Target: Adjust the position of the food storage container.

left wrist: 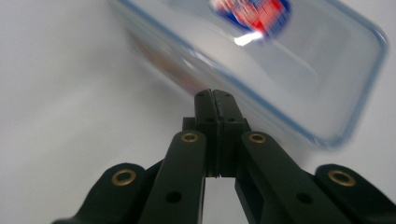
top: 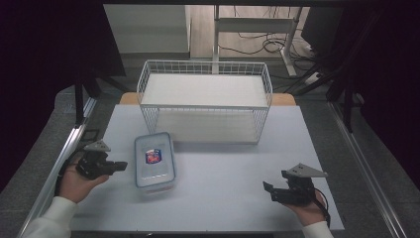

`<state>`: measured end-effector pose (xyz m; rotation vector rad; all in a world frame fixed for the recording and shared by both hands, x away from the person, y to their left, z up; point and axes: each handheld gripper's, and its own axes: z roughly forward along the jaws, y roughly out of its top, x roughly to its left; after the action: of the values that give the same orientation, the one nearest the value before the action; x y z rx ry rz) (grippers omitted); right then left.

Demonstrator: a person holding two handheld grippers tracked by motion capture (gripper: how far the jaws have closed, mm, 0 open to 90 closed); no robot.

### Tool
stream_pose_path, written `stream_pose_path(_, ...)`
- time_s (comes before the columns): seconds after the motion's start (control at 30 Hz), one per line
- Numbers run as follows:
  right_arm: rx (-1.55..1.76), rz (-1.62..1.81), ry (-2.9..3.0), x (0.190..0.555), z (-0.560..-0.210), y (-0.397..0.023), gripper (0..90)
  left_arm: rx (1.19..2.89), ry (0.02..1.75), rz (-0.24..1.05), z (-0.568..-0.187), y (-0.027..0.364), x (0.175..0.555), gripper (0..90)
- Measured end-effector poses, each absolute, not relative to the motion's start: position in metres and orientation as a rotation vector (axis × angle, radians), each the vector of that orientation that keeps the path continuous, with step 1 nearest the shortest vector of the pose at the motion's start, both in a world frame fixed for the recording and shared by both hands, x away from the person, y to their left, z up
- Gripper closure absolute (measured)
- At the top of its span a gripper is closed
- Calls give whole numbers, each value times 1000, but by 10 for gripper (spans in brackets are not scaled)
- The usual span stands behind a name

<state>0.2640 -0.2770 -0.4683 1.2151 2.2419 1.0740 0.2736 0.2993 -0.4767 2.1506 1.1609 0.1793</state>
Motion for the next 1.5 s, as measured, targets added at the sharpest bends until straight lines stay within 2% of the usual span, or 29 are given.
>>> stream_pose_path(0.13,1216,1069,2241,264,-470,-276,199,2199,1129,115,-495,289,248,900)
stream_pose_path(0.27,1218,1066,2243,265,-470,-275,199,2203,1125,100,-500,283,243,900)
stream_pose_path(0.73,1213,1066,2249,265,-471,-276,199,2226,1095,70,-505,264,249,899)
stream_pose_path(1.5,1209,1057,2263,267,-473,-274,199,2202,1015,15,-509,198,256,899)
